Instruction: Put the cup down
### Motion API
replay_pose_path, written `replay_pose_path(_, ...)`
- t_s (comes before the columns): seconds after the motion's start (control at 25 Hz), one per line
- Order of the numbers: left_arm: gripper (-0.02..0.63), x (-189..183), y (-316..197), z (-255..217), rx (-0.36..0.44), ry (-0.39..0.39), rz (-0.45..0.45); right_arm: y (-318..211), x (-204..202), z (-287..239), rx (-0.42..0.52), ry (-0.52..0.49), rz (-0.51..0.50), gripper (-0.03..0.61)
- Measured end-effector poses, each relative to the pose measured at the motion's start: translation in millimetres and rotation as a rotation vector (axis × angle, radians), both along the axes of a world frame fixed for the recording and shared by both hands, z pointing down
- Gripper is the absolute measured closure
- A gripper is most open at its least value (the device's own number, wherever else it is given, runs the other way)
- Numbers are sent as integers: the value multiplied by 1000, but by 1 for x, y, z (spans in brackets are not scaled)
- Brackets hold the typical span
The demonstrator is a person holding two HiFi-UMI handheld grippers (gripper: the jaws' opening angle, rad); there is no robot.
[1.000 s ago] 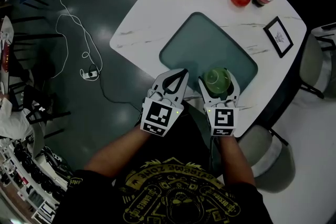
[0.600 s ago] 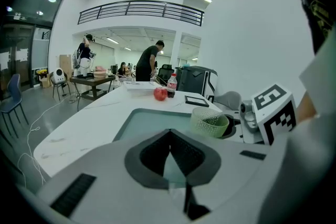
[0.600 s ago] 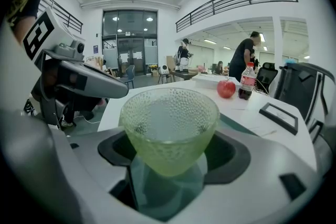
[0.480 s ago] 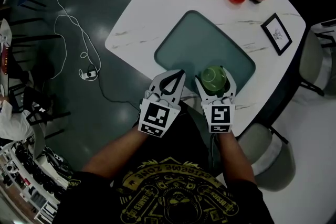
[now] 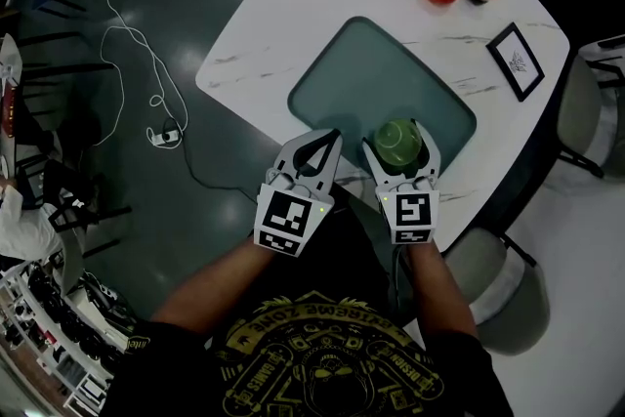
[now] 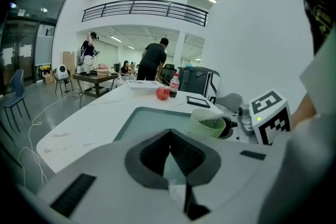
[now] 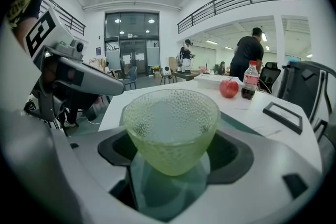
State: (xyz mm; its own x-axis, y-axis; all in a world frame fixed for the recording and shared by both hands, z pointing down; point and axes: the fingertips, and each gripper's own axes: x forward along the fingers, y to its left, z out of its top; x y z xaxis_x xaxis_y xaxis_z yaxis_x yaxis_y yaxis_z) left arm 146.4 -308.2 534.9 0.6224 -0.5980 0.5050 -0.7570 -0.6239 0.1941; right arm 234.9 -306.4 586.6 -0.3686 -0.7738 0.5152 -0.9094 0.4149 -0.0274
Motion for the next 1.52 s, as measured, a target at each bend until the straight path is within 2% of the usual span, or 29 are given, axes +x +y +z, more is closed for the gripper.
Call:
replay_pose_path(0.36,603,-11,5,-21,33,40,-19,25,20,-23,-5,0,87,195)
replay_pose_path(0.52,603,-25,14,-35,56,67,-36,40,23,-54,41,-10,153,195)
replay_pose_path(0.68,603,-44,31,-51,78,87,-49,55,9,-93,106,-25,202,198)
replay_pose_path(0.72,603,-51,37,-57,83,91,-53,60,4,-103,120,-30,212,212)
replay_pose_path(1.08,603,-131,98,-105,123,117,-116,115,-72,-170,198,-48,219,522)
replay_pose_path(1.16,603,-151,113,-114,134,121,-129,132,-90,-178,203,-50,212,566)
replay_pose_path(1.52,603,-215,182,-137,162,144,-146,214,-161,-192,198,-69,188,571)
